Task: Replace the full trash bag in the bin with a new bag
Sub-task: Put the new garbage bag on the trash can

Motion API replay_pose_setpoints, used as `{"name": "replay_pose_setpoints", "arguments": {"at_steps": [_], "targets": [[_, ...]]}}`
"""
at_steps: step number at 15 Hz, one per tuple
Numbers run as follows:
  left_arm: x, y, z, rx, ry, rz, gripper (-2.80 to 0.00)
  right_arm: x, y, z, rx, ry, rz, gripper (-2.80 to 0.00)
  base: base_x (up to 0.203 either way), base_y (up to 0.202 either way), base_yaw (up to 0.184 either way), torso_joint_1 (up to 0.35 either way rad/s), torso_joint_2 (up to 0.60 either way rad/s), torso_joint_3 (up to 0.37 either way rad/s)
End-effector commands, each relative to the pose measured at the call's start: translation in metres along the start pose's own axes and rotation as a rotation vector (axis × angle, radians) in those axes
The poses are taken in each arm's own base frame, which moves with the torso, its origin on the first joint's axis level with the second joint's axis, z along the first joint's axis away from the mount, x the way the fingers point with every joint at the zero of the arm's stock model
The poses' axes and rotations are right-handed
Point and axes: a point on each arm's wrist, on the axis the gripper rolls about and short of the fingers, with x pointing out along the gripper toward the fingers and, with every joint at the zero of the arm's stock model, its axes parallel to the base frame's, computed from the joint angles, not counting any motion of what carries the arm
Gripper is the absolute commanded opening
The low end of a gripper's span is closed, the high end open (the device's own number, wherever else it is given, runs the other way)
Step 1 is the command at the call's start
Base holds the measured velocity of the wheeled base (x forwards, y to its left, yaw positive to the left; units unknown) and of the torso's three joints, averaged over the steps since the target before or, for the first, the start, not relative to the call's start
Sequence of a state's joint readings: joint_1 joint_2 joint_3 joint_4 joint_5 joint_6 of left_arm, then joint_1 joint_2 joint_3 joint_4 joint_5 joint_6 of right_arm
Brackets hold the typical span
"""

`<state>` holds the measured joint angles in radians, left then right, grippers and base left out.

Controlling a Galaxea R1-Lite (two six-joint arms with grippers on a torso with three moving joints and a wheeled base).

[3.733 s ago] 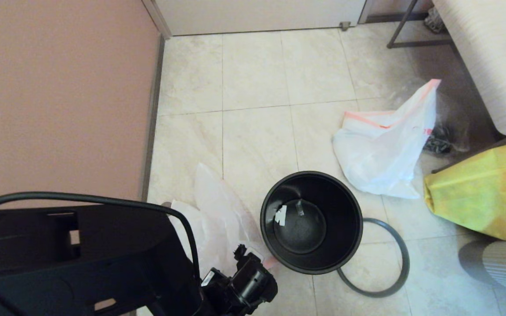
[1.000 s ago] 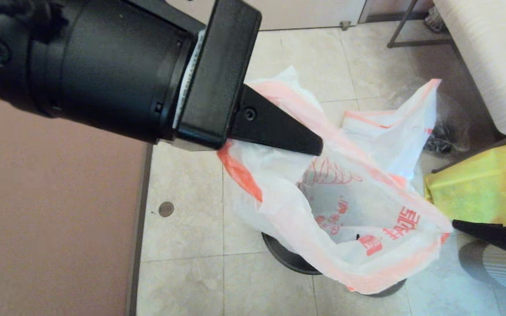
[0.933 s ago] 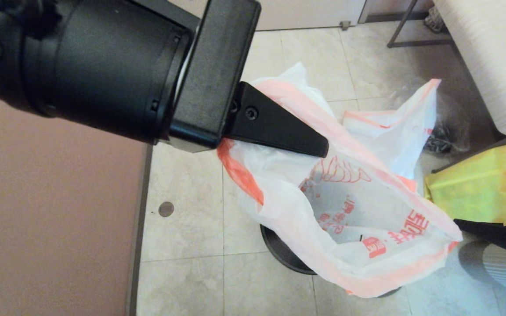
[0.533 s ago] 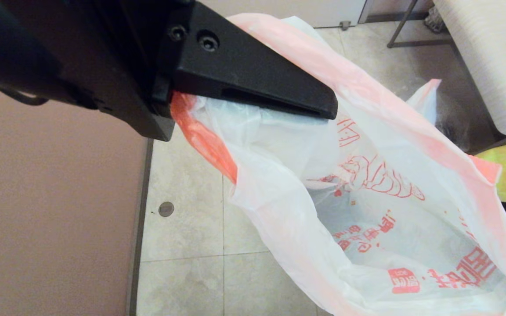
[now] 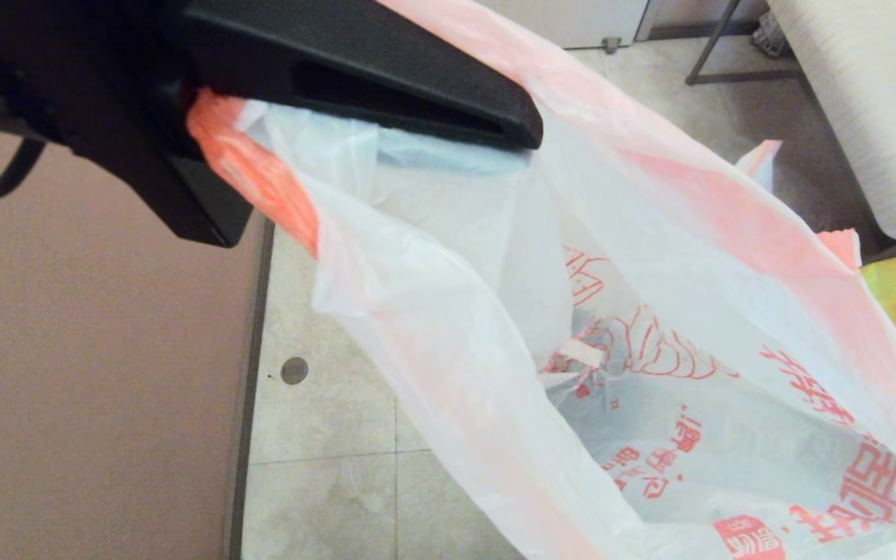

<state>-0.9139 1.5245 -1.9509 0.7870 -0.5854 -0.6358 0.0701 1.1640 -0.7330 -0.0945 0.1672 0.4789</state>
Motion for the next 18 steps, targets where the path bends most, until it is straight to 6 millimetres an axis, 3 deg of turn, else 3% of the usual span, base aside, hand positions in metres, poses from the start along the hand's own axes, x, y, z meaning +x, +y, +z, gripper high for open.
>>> {"name": "replay_pose_setpoints", "arguments": {"at_steps": [1,4,6,15,18], "targets": [[0.004,0.009,0.005,-0.039,0.014,0.01,-2.8,0.006,-0.002,-0.001,0.007,0.016,-0.011,-2.8,0.0,0.0,0.0,0.0,0.0,0.0],[0.042,0.031,0.009,-0.098,0.098,0.041,-2.8,0.006,-0.003,-0.002,0.011,0.021,-0.016,-2.8,0.0,0.0,0.0,0.0,0.0,0.0],[0.057,0.024,0.006,-0.069,0.129,-0.002,-2.8,0.011,-0.005,-0.002,0.014,0.032,-0.024,-2.8,0.0,0.0,0.0,0.0,0.0,0.0],[0.063,0.008,-0.003,-0.048,0.165,-0.062,-2.8,0.022,-0.009,-0.006,0.046,0.038,-0.025,-2.8,0.0,0.0,0.0,0.0,0.0,0.0],[0.079,0.011,-0.004,-0.049,0.192,-0.063,-2.8,0.02,-0.009,-0.006,0.044,0.03,-0.022,-2.8,0.0,0.0,0.0,0.0,0.0,0.0]]}}
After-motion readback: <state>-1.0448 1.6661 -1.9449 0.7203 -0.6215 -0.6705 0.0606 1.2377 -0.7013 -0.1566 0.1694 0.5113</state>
